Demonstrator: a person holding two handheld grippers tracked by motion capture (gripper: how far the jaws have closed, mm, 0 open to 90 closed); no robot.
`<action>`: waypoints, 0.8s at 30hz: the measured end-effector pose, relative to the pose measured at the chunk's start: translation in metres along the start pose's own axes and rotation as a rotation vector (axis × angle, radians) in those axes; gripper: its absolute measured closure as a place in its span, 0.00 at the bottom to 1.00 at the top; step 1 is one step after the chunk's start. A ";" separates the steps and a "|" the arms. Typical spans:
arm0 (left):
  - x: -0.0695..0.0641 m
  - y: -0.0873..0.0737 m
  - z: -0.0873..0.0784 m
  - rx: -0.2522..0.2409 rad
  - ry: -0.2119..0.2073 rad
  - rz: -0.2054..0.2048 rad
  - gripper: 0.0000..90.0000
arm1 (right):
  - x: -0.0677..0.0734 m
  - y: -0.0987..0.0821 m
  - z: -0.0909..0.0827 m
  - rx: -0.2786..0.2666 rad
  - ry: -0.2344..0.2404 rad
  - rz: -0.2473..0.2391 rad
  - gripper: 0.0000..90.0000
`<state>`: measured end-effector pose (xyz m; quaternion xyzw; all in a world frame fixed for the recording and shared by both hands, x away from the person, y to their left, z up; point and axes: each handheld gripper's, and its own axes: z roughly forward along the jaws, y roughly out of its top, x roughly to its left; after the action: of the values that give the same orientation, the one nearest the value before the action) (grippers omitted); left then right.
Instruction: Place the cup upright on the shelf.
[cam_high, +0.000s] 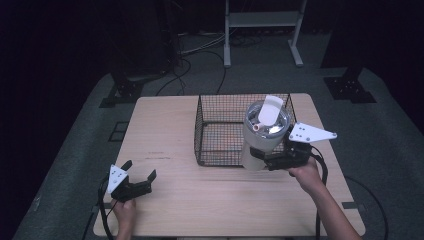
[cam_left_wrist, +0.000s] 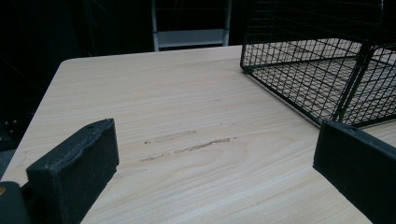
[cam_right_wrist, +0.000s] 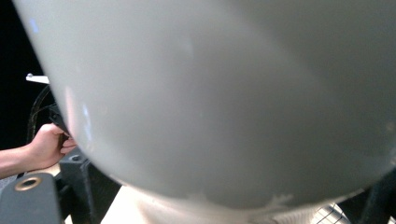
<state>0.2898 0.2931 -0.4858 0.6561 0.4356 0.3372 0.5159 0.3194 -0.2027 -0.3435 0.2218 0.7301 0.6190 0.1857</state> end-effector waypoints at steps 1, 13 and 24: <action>0.000 0.000 0.000 -0.001 0.000 0.001 0.00 | -0.002 0.002 0.002 -0.003 0.003 0.001 0.10; 0.001 0.000 0.000 -0.002 -0.003 -0.002 0.00 | -0.020 0.019 0.029 0.011 -0.004 -0.010 0.10; 0.001 0.000 0.000 -0.007 -0.004 -0.005 0.00 | -0.033 0.032 0.055 0.024 0.002 -0.016 0.10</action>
<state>0.2900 0.2942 -0.4860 0.6538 0.4353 0.3361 0.5197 0.3798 -0.1718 -0.3207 0.2175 0.7395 0.6089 0.1872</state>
